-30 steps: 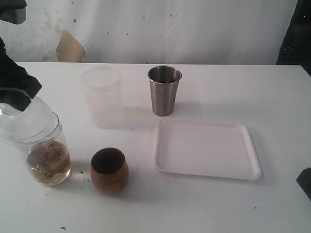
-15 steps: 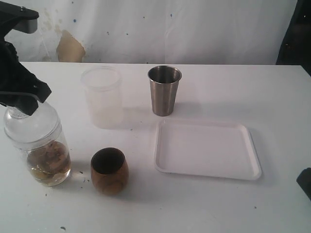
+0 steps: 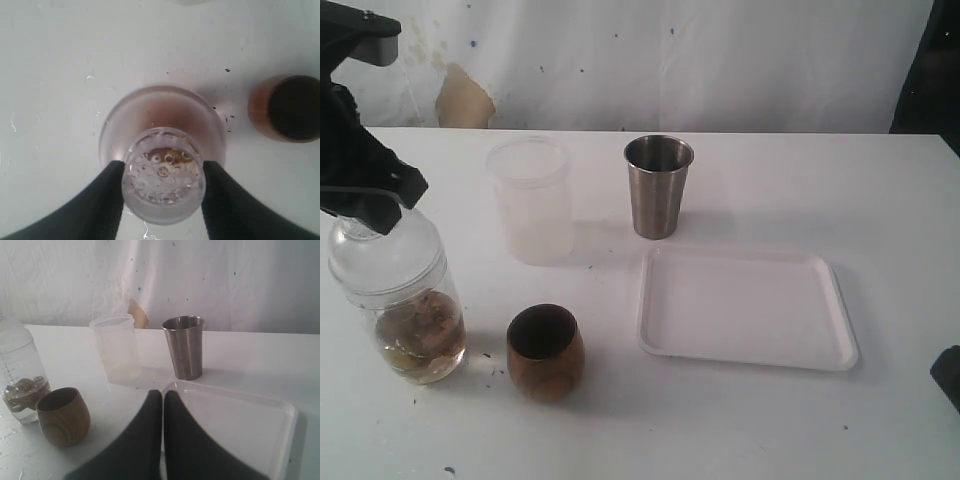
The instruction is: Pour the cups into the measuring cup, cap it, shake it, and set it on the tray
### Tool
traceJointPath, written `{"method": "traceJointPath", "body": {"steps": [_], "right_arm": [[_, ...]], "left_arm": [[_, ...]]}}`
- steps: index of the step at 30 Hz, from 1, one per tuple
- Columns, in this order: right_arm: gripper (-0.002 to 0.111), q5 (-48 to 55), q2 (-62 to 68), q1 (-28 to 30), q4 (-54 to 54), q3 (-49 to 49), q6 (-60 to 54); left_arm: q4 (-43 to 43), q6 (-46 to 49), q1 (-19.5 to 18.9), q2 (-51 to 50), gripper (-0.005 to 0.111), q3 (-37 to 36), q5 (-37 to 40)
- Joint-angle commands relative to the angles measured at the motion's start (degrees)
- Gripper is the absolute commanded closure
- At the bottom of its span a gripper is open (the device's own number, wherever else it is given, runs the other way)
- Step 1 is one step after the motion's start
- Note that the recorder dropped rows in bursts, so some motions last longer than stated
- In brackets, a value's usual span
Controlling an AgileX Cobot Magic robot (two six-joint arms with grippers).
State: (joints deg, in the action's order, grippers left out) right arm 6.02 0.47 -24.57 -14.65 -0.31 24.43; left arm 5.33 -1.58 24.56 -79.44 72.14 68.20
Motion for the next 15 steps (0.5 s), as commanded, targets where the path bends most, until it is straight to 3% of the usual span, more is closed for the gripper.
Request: {"method": "traceJointPath", "body": {"steps": [1, 15], "right_arm": [[0.107, 0.38, -0.31, -0.14, -0.24, 0.31, -0.28], [0.107, 0.38, -0.31, -0.14, -0.24, 0.31, -0.28]], "left_arm": [[-0.11, 0.08, -0.12, -0.10, 0.107, -0.09, -1.39], [-0.11, -0.04, -0.14, -3.96, 0.107, -0.19, -0.46]]}}
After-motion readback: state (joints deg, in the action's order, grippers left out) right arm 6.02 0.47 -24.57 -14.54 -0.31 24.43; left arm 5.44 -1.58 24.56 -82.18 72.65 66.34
